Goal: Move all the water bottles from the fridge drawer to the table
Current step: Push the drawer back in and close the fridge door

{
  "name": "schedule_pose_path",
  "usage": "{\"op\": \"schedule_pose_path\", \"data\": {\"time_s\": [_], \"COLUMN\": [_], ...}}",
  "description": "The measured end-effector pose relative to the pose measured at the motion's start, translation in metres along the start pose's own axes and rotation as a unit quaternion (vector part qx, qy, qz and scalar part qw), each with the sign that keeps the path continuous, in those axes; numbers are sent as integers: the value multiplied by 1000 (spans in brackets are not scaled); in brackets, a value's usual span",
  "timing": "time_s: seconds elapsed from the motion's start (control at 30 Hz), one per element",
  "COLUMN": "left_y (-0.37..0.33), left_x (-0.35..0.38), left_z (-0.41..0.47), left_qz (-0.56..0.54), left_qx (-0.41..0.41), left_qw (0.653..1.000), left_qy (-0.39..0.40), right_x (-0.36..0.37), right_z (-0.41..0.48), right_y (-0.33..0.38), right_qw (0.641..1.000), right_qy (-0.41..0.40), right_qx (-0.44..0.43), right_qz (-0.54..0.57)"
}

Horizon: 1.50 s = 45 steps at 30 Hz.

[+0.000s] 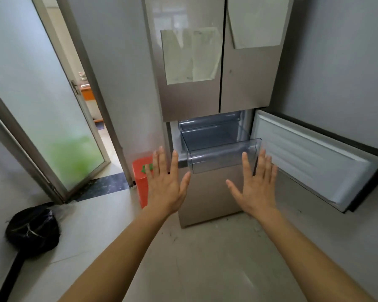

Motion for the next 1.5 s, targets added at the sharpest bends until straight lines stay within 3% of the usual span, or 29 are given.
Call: {"op": "schedule_pose_path", "data": {"time_s": [0.43,0.63,0.9,1.0,1.1,1.17,1.3,1.4,1.5], "left_y": [-45,-76,-110,-119,-131,-133,-128,-129,-131], "left_x": [156,204,289,315,331,335,343,349,356], "left_z": [167,254,286,289,289,289,286,290,296], "left_qz": [-57,-68,-70,-44,-5,18,89,76,73], "left_qx": [-28,1,-97,-172,-216,-217,-175,-193,-193], "left_qw": [985,975,955,944,937,942,946,952,957], "left_qy": [162,210,270,278,275,256,259,226,203], "right_x": [117,148,224,247,276,283,290,292,295], "right_z": [159,232,281,300,314,322,337,345,347], "right_y": [-72,-116,-178,-192,-202,-197,-194,-198,-199], "right_qw": [990,986,964,933,856,819,802,810,790], "right_qy": [140,153,222,233,219,201,187,167,156], "right_qx": [24,60,119,185,309,345,353,341,332], "right_qz": [-21,2,82,202,351,412,444,448,492]}}
Point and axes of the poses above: each hand's wrist, its own z-axis towards the middle knuckle, its own x-axis out of the palm, y = z × x, the point moved 3 cm from there along z, towards the middle knuckle, and after that the axes turned 7 degrees about -x, right-handed, at the moved point
